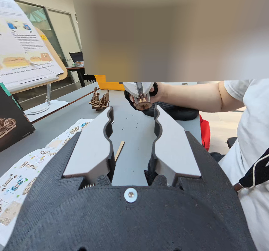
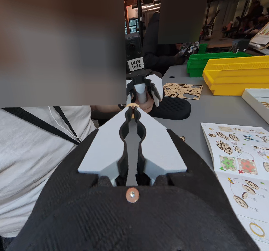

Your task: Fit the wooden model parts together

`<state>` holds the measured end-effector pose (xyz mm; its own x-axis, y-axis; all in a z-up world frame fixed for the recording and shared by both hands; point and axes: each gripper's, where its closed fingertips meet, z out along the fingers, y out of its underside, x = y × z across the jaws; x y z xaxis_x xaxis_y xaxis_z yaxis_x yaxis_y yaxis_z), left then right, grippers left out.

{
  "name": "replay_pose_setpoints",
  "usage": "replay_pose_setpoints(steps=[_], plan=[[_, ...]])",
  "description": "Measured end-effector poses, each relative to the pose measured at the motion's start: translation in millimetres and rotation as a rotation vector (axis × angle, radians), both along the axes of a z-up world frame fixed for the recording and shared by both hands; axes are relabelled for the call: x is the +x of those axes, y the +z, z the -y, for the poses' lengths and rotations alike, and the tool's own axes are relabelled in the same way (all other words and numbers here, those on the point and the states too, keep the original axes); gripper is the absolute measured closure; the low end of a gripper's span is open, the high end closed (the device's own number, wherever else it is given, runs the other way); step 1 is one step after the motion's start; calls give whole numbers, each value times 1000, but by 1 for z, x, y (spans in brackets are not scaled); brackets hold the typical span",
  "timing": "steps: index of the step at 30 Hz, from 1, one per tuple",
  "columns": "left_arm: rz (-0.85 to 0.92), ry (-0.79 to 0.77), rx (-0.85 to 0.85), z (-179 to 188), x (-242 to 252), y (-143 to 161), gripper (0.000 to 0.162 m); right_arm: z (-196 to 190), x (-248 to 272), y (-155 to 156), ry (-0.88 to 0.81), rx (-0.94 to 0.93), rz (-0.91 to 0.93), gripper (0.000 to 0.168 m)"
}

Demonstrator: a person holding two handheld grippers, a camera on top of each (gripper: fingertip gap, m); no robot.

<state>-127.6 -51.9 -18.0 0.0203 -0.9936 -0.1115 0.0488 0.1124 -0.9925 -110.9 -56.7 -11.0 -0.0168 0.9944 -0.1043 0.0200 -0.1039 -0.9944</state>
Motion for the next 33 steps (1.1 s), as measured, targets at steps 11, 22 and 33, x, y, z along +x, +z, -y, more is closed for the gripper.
replay_pose_setpoints(steps=[11, 22, 33], plan=[[60, 71, 111, 9, 25, 5, 139, -1, 0, 11, -30, 38, -75, 167], [-99, 46, 146, 8, 20, -18, 139, -1, -6, -15, -31, -1, 102, 167], [-143, 30, 117, 7, 18, -30, 139, -2, -9, -23, -43, 6, 147, 167]])
